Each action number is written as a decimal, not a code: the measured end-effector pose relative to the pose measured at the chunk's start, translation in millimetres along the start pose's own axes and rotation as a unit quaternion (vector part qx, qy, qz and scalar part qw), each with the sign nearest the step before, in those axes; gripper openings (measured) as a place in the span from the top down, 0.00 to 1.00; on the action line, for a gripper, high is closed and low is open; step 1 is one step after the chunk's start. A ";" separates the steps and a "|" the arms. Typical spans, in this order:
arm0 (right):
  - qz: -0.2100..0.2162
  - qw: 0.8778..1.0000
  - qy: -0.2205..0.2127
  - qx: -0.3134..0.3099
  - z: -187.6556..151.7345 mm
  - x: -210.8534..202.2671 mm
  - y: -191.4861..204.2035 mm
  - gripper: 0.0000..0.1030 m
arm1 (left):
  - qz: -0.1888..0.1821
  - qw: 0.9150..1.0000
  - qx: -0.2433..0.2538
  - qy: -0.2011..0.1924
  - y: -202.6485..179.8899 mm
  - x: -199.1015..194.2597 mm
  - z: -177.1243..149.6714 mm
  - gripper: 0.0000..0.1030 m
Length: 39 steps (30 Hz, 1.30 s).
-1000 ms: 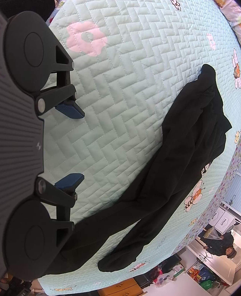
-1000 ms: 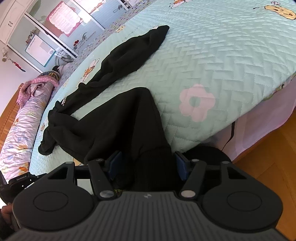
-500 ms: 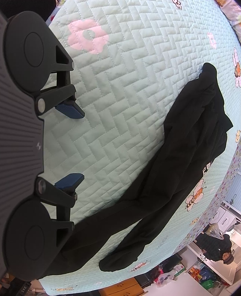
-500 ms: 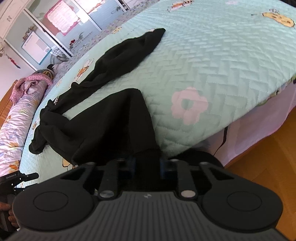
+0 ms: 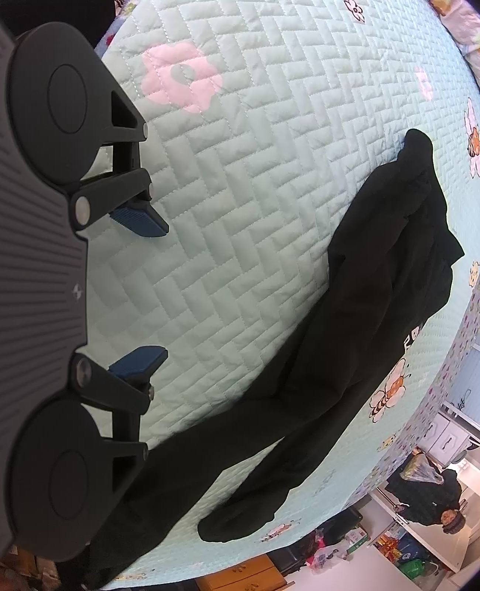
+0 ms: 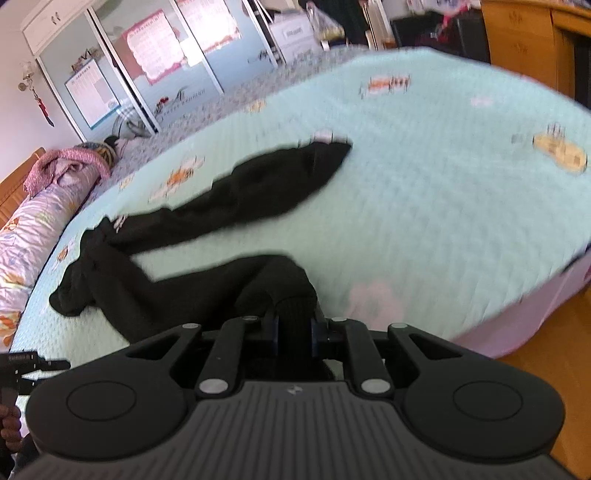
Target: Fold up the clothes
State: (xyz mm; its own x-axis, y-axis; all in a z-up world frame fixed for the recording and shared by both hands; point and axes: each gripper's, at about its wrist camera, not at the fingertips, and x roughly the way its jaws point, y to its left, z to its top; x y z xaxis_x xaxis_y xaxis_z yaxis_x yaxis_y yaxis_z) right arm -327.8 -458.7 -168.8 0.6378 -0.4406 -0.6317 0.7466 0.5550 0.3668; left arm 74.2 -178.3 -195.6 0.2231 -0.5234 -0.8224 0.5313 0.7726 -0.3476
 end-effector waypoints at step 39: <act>0.036 0.998 -0.019 0.053 -11.3 40.9 34.3 0.41 | 0.003 1.000 0.010 -0.026 -13.3 -8.8 -5.3 0.34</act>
State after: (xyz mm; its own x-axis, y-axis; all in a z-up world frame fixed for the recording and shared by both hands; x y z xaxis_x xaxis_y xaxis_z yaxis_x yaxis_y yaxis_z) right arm -278.3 -449.7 -189.8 0.6950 -0.4299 -0.5763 0.7138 0.5088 0.4812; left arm 60.9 -182.0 -186.2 0.2678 -0.5371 -0.7999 0.5466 0.7684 -0.3329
